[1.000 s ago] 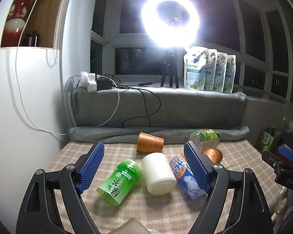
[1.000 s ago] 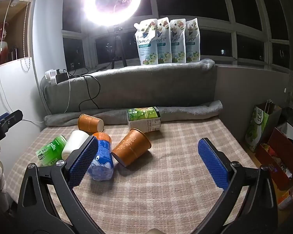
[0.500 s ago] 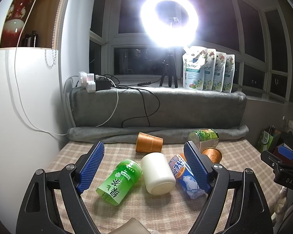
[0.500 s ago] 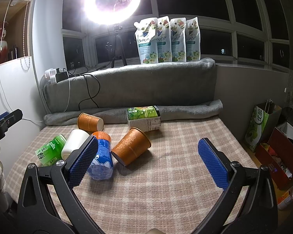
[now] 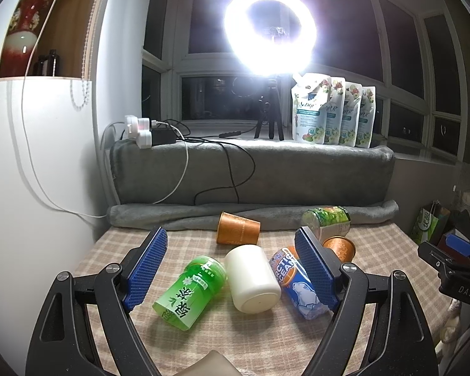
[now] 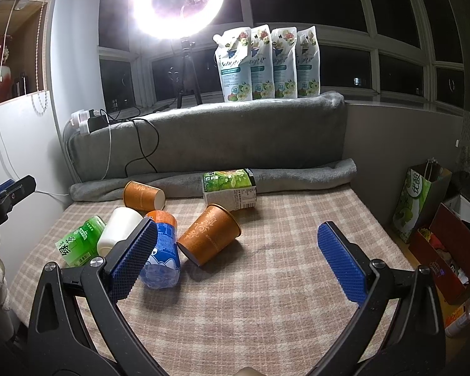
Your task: Flip cup upright
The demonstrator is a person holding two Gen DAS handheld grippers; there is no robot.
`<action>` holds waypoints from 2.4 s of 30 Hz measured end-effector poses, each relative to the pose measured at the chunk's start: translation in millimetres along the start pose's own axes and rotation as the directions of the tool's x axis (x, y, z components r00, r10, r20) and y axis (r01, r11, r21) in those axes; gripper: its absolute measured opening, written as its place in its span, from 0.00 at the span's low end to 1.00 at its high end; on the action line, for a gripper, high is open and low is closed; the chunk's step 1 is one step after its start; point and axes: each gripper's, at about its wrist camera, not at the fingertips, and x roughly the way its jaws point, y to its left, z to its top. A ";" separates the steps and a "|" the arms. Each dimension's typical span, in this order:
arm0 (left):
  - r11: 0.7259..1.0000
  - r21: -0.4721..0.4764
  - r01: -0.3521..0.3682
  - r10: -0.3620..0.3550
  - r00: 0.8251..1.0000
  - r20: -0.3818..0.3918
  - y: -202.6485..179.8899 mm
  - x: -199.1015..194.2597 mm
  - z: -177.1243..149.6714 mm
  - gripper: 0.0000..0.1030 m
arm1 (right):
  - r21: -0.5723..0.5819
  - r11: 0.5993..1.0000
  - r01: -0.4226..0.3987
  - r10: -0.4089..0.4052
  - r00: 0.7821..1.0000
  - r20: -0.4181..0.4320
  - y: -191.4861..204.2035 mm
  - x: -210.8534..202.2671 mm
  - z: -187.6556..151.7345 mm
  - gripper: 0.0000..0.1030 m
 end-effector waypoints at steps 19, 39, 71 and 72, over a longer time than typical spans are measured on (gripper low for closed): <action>1.000 0.006 0.006 -0.006 1.000 -0.007 -6.7 2.3 -3.2 0.81 | 0.001 1.000 0.000 0.000 1.000 -0.001 -2.8 2.5 -0.5 1.00; 1.000 0.008 0.012 -0.011 0.999 -0.043 1.3 11.8 -6.1 0.81 | -0.002 1.000 -0.014 0.014 1.000 -0.025 -0.6 9.6 -4.9 1.00; 0.997 -0.061 -0.040 0.021 0.959 -0.282 70.4 26.6 -51.8 0.81 | -0.268 0.904 -0.333 0.265 0.928 -0.261 72.7 117.5 50.0 1.00; 0.997 -0.063 -0.042 0.023 0.959 -0.283 71.8 26.2 -51.6 0.81 | -0.286 0.893 -0.349 0.272 0.922 -0.276 78.2 124.0 53.0 1.00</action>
